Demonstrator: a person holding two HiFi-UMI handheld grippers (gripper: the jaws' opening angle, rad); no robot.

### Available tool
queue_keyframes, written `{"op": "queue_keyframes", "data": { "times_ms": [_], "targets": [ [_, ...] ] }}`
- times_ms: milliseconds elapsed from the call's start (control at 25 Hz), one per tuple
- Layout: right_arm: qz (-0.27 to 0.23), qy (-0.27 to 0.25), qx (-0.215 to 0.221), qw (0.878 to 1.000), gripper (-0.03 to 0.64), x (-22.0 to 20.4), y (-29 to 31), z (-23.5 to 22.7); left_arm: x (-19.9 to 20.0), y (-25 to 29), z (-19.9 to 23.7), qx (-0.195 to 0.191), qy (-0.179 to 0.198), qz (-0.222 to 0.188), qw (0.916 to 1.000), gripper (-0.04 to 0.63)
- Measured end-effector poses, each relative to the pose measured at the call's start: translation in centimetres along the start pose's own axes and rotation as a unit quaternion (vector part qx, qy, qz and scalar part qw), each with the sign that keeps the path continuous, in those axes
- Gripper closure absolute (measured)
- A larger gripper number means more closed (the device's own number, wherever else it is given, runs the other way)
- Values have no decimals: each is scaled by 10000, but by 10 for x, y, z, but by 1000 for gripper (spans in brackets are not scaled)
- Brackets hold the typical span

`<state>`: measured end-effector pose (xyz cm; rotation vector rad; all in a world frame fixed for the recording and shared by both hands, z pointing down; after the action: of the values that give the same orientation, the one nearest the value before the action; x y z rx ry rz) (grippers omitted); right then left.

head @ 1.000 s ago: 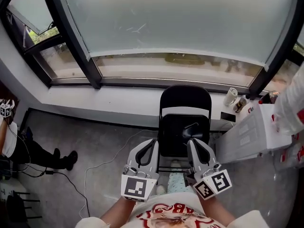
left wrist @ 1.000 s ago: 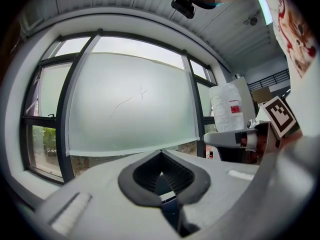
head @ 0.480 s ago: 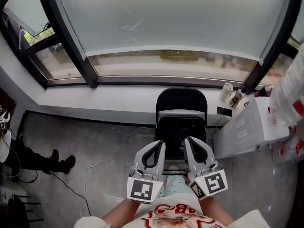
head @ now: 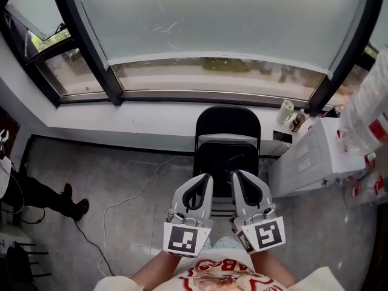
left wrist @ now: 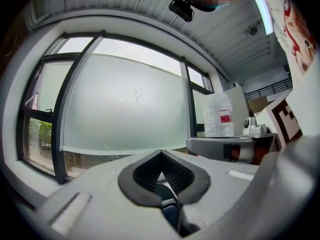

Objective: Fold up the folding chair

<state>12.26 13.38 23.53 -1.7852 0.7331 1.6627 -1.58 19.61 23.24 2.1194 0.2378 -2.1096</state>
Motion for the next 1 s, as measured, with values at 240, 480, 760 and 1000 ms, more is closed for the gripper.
{"op": "queue_keyframes", "data": {
  "times_ms": [240,480,760,1000],
  "targets": [
    [-47,-148,133,9998,604,9,-38,-5,9,-11,-42,82,-57,-96,9999,595],
    [-220,-152,291,9992,604,32,-100,-13,14,-38,-108,366,-251,-172,9989,595],
    [-308,-105,296,9990,604,39,-161,-12,21,-66,-167,411,-192,-248,9987,595],
    [-307,-182,208,9991,604,39,-185,-4,30,-82,-183,177,-96,-304,9993,595]
  ]
}}
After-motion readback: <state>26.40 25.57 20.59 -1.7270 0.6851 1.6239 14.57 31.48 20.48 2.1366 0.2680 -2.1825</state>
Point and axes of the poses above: the fingertips, and each gripper's own axes: y forward along the fingers, z to its left, x out of its top, the point moved 9 cm from there along -y, backward along the fingers, and after that the axes turned 6 degrees about -x, right-handed, at the moved point
